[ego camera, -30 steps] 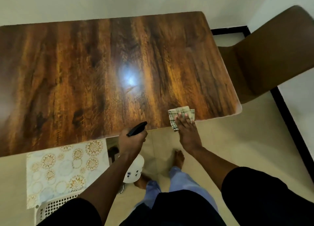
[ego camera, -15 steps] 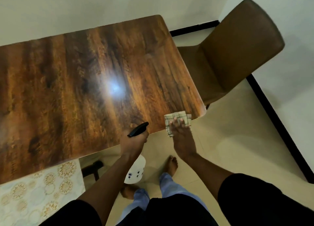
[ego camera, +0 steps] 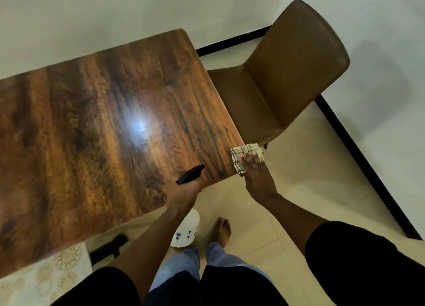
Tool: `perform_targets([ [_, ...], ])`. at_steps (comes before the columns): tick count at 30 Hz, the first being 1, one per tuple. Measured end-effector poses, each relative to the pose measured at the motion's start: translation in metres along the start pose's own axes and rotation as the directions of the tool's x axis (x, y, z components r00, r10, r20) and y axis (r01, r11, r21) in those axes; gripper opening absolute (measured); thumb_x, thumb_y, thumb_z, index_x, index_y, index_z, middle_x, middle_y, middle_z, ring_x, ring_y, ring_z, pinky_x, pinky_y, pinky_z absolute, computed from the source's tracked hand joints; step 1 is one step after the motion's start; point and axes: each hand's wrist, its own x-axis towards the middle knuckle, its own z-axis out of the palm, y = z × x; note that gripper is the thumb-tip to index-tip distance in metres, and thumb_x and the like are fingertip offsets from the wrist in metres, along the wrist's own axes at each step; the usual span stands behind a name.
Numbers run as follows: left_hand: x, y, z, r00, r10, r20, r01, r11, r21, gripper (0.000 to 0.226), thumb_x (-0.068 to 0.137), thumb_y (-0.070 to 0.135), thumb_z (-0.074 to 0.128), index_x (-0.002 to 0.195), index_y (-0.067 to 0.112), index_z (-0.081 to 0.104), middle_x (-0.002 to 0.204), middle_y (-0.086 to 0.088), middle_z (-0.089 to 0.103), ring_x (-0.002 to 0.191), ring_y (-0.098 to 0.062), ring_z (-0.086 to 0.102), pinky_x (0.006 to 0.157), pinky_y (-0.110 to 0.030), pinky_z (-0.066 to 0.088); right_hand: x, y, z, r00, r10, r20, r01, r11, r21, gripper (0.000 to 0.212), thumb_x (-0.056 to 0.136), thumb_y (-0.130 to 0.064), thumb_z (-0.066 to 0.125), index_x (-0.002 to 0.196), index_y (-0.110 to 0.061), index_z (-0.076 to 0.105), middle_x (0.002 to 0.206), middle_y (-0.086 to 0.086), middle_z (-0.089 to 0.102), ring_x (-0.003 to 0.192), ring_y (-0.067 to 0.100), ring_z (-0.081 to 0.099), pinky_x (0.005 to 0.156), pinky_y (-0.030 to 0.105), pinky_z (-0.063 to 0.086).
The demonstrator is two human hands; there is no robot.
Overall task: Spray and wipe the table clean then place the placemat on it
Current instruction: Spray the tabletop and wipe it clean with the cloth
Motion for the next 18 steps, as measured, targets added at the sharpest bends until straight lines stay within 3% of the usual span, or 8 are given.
perform_targets([
  [5,0.010,0.018,0.011,0.996,0.082,0.020,-0.082,0.997,0.004,0.030,0.069,0.033,0.074,0.073,0.003,0.074,0.068,-0.026,0.067,0.052,-0.024,0.056,0.053,-0.037,0.046,0.040,0.001,-0.017,0.996,0.007,0.085,-0.007,1.000,-0.004,0.068,0.104,-0.015,0.049,0.164,-0.013,0.017,0.172,0.007,0.010,0.159,0.030,0.003,0.128,0.045,0.013],
  [8,0.019,0.028,0.012,0.995,0.103,0.011,-0.103,0.995,0.011,0.029,0.070,0.033,0.074,0.073,0.004,0.075,0.070,-0.025,0.069,0.055,-0.023,0.058,0.056,-0.035,0.048,0.070,0.000,-0.028,0.992,0.016,0.127,-0.013,1.000,-0.024,0.069,0.107,-0.024,0.048,0.165,-0.015,0.011,0.173,0.007,0.005,0.159,0.029,0.002,0.127,0.044,0.012],
  [12,0.037,0.036,0.011,0.994,0.096,0.046,-0.097,0.995,0.016,0.015,0.086,0.013,0.080,0.082,-0.001,0.076,0.066,-0.015,0.067,0.055,-0.018,0.057,0.053,-0.029,0.045,0.075,0.000,-0.033,0.990,0.005,0.139,-0.001,1.000,-0.026,0.069,0.107,-0.027,0.048,0.165,-0.016,0.013,0.173,0.004,0.006,0.160,0.027,0.003,0.127,0.043,0.014],
  [15,0.052,0.043,0.009,0.993,0.060,0.098,-0.063,0.998,0.022,0.011,0.090,0.015,0.079,0.094,0.005,0.075,0.074,-0.010,0.071,0.058,-0.015,0.060,0.051,-0.022,0.049,0.048,0.006,-0.030,0.993,-0.020,0.114,0.024,0.999,-0.038,0.068,0.105,-0.020,0.051,0.164,-0.016,0.018,0.172,0.005,0.010,0.159,0.027,0.006,0.127,0.043,0.014],
  [18,0.069,0.046,0.008,0.988,-0.023,0.153,0.028,0.999,-0.026,0.038,0.086,0.027,0.081,0.115,0.005,0.072,0.089,-0.013,0.076,0.068,-0.017,0.068,0.050,-0.021,0.050,0.009,0.011,-0.023,0.996,-0.014,0.090,0.018,0.999,-0.043,0.067,0.101,-0.008,0.053,0.162,-0.014,0.027,0.170,0.007,0.020,0.158,0.028,0.014,0.126,0.043,0.018],
])
